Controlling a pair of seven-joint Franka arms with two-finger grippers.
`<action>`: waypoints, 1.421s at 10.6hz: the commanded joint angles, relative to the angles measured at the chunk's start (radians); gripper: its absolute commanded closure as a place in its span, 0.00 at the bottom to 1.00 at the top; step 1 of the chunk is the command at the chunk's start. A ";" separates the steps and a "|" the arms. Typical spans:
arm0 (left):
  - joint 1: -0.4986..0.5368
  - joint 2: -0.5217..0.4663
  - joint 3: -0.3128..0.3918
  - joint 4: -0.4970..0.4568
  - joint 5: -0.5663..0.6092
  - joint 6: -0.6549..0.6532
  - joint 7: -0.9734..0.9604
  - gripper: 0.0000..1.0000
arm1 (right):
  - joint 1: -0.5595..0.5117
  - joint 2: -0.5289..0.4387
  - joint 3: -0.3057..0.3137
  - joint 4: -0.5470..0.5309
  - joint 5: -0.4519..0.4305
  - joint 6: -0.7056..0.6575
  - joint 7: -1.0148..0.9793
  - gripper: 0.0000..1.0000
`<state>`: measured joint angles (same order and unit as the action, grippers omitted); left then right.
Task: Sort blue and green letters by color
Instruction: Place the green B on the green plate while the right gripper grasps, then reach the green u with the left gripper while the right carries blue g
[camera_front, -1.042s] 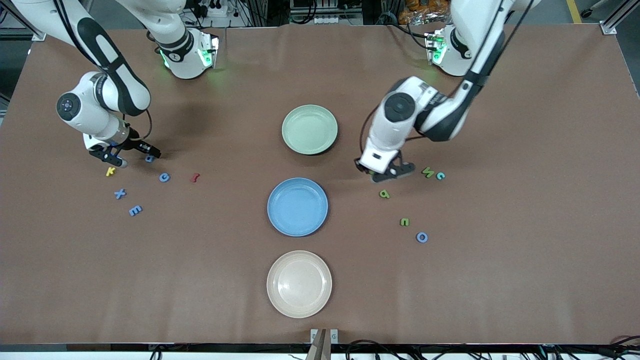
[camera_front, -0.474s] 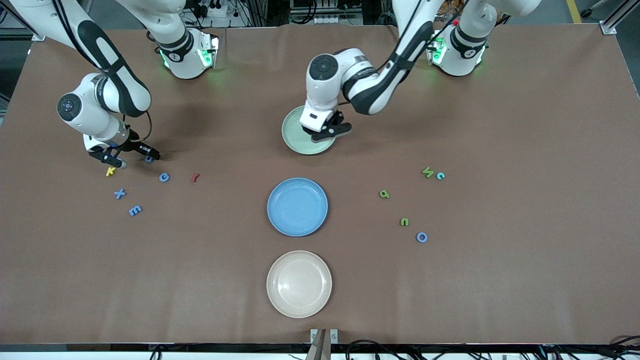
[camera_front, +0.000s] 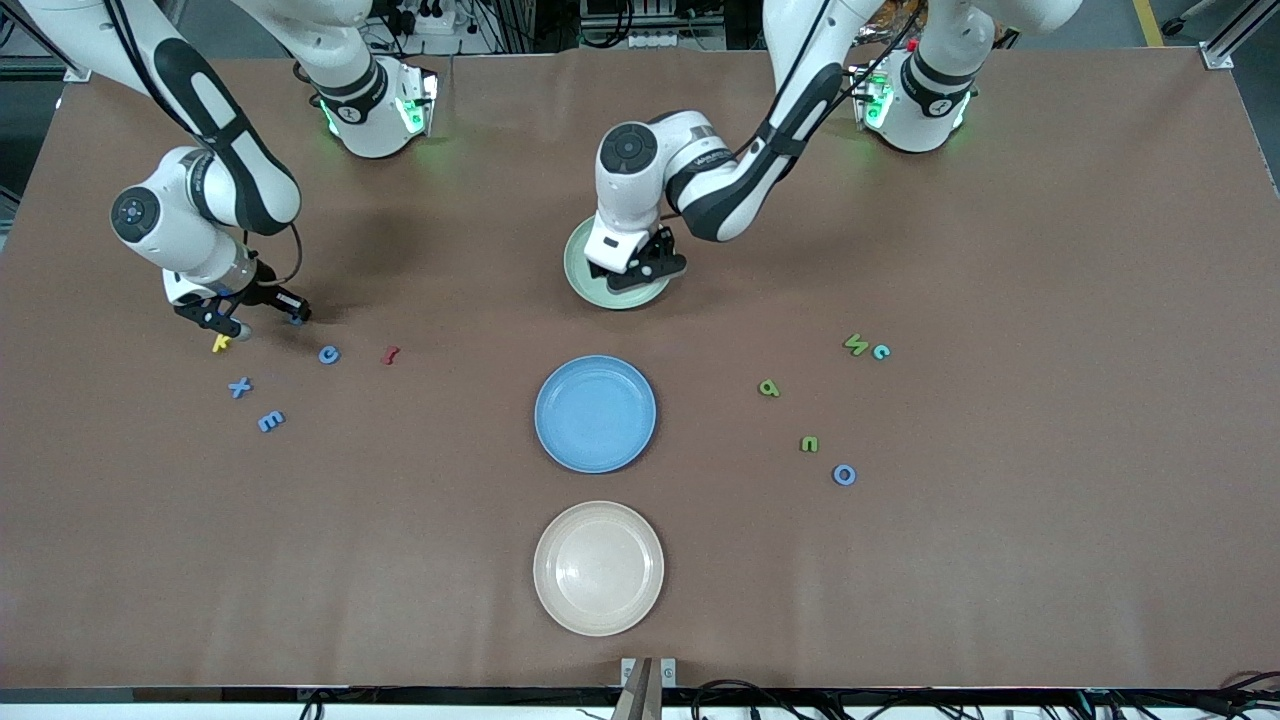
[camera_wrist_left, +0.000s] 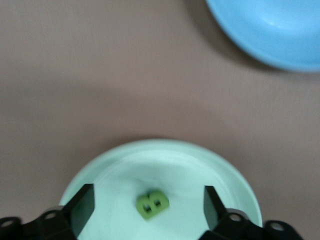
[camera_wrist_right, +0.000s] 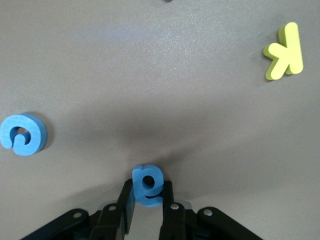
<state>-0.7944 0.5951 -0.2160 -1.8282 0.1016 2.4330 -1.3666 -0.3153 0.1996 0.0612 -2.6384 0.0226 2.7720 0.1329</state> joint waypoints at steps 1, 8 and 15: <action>0.168 -0.070 0.001 0.009 0.030 -0.098 0.281 0.00 | -0.015 0.024 0.006 0.029 0.014 0.002 0.002 0.95; 0.555 -0.057 0.003 0.001 0.038 -0.086 1.062 0.00 | 0.244 -0.097 0.011 0.253 0.028 -0.296 0.049 0.98; 0.629 0.055 -0.005 0.042 0.104 0.012 1.114 0.07 | 0.686 0.386 0.028 0.935 0.094 -0.378 0.353 0.96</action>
<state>-0.1726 0.6220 -0.2070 -1.8196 0.2137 2.4362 -0.2456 0.2696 0.3337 0.1049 -2.0017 0.1109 2.4285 0.3542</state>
